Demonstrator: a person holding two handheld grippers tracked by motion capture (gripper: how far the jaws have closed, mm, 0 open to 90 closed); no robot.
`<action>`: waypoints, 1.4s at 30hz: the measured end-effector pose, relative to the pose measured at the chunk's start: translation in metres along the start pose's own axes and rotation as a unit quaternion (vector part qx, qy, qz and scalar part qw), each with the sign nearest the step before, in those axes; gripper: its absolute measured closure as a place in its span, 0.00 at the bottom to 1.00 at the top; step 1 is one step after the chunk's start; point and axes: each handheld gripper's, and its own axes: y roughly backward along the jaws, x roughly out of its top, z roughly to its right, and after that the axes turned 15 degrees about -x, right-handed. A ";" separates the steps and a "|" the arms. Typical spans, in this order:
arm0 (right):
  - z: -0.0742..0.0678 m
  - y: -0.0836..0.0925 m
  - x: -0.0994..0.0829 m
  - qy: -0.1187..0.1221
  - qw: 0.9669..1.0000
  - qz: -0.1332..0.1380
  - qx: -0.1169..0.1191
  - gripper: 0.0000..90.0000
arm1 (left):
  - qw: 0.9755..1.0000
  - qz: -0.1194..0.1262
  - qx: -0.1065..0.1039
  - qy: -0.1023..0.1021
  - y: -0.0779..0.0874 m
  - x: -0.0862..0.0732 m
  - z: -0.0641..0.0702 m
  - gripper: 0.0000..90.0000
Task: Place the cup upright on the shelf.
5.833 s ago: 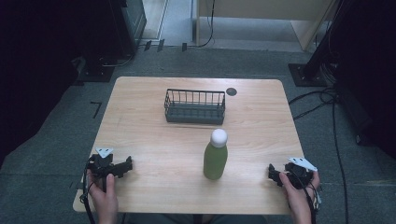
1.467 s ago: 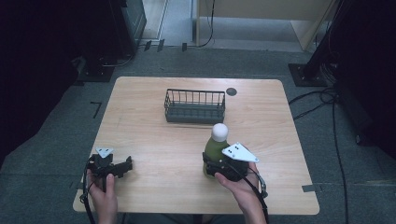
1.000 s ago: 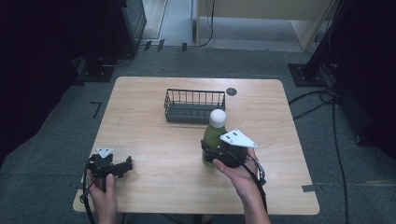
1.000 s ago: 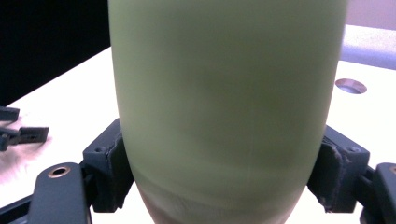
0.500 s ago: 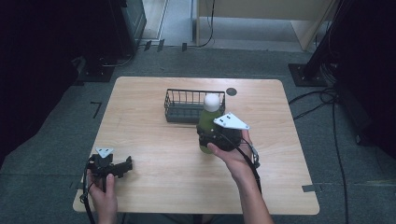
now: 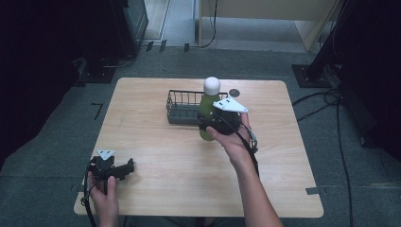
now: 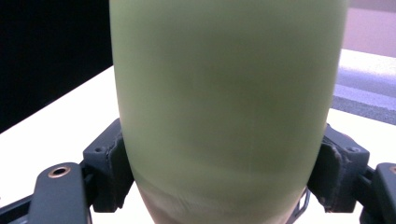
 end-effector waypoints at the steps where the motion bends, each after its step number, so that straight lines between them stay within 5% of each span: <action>1: 0.000 0.000 0.000 0.000 1.000 0.000 0.000 0.23 | 1.000 0.000 0.000 0.000 0.000 0.000 0.000 0.00; 25: 0.018 -0.036 0.061 0.000 0.999 0.030 -0.036 0.23 | 1.000 0.000 0.000 0.000 0.000 0.000 0.000 0.00; 42: 0.029 -0.079 0.057 -0.011 0.998 0.019 -0.065 0.23 | 1.000 0.000 0.000 0.000 0.000 0.000 0.000 0.00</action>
